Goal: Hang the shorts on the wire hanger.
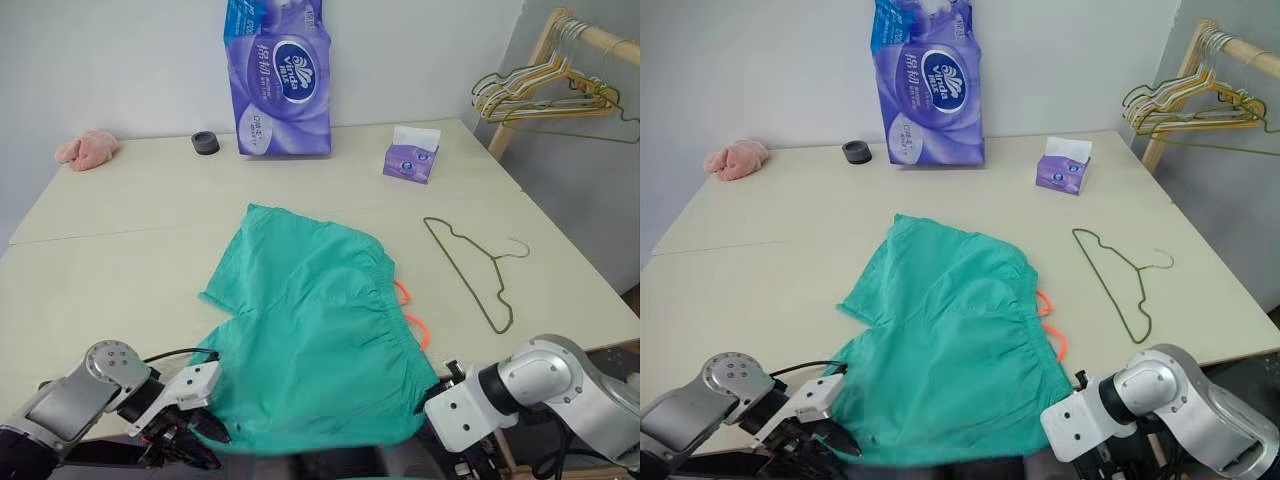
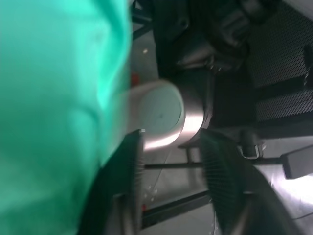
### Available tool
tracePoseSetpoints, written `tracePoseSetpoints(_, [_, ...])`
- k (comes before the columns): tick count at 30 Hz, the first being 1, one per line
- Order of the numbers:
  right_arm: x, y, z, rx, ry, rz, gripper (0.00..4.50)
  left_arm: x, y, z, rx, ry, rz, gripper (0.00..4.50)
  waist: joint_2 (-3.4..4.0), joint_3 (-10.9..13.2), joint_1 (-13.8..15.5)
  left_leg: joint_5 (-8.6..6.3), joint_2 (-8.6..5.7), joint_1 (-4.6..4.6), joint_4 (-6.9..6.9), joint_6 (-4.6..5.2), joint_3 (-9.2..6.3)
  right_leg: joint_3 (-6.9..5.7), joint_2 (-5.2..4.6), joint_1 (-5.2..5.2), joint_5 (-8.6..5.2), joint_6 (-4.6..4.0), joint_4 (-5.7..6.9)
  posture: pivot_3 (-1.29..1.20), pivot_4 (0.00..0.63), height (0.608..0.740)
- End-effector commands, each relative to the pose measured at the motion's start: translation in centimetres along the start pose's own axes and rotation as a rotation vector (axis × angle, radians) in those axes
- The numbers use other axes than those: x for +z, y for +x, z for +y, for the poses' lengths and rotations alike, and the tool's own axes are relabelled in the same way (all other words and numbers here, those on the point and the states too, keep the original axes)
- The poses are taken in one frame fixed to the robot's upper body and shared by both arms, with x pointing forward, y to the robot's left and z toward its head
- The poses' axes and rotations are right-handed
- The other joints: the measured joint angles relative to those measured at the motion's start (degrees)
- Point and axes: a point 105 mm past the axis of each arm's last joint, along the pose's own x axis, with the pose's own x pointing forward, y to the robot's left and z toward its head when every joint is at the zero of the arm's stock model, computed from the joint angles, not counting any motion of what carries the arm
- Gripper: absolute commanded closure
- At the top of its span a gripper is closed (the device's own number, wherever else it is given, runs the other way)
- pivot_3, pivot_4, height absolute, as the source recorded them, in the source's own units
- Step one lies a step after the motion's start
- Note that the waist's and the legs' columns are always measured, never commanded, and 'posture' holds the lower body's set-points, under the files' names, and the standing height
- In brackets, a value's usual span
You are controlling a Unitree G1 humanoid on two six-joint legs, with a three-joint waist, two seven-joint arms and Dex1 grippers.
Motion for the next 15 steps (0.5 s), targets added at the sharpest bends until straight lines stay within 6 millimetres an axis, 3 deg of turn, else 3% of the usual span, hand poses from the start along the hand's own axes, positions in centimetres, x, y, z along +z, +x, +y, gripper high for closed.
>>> tracePoseSetpoints(1, [1.0,-1.1,-1.0,-0.041,-0.074,-0.032,1.54,1.2,-0.4,-0.5,0.0,0.029,-0.047,1.24,0.01,0.0,0.0,0.0,0.01,0.0,0.0,0.0,0.0,0.0,0.0,0.0,0.0,0.0,0.0,-0.14,0.079,0.74])
tracePoseSetpoints(8, [3.4,-4.2,-2.8,-0.117,0.05,-0.213,1.54,5.5,-2.7,0.5,0.094,0.005,-0.264,1.24,-0.03,0.0,0.2,0.0,0.02,0.01,0.04,0.0,-0.04,-0.01,0.0,0.06,0.02,0.01,0.01,-0.13,0.077,0.74])
tracePoseSetpoints(12, [4.5,-6.9,-6.6,-0.306,0.172,-0.375,1.54,11.1,-5.1,1.9,0.184,0.084,-0.458,1.24,-0.1,0.1,0.3,0.0,-0.01,0.02,0.08,0.0,-0.07,-0.03,0.0,0.11,0.06,0.04,0.01,-0.12,0.077,0.74])
tracePoseSetpoints(15, [3.7,-7.6,-9.9,-0.505,0.225,-0.411,1.54,12.9,-6.2,4.1,0.288,0.072,-0.546,1.24,-0.17,0.0,0.3,0.01,-0.11,0.04,0.1,-0.01,-0.07,-0.01,0.13,0.16,0.14,0.05,-0.03,-0.12,0.074,0.74])
